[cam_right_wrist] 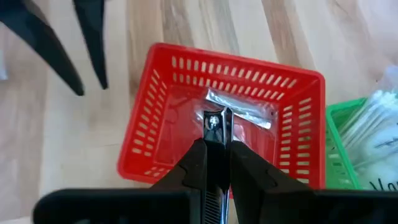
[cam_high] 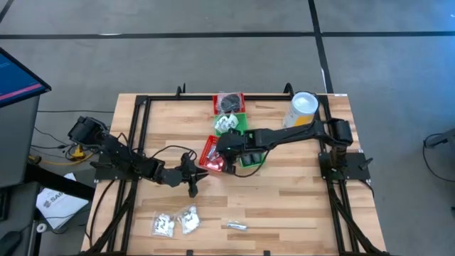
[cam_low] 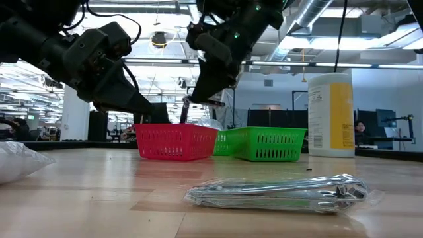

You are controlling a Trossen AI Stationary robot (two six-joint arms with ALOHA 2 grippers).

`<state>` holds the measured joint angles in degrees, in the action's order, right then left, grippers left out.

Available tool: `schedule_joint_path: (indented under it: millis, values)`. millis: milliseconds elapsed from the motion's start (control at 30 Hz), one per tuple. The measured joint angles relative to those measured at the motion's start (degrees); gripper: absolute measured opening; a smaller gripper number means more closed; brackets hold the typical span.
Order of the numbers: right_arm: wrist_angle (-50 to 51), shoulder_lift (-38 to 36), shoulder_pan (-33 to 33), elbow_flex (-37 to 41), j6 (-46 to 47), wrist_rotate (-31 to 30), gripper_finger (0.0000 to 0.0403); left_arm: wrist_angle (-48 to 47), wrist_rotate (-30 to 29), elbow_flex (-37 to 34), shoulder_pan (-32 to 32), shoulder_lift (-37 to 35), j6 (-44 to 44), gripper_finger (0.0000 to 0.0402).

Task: Pick & Place Travel size toiletries
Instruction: Put the silver nail cutter into the bottom red bin

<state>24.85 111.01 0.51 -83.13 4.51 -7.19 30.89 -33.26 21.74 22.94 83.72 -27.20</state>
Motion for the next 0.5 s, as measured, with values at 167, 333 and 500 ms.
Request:
schedule_joint_path:
  millis: [167, 333, 500]
  values:
    - [-0.58, 0.39, -0.66, 0.09, 0.0, 0.01, 0.0036, 0.01, 0.0, 0.0, 0.0, 0.0, -0.02, 0.0058]
    - [-2.07, 0.94, -1.1, 0.07, 0.0, -0.04, 0.0062, 0.01, -0.02, 0.0, 0.0, 0.0, -0.04, 0.0058]
    - [-5.45, 1.74, -1.89, -0.08, -0.44, -0.11, 0.0094, 0.03, -0.09, 0.0, 0.0, 0.0, -0.09, 0.0058]
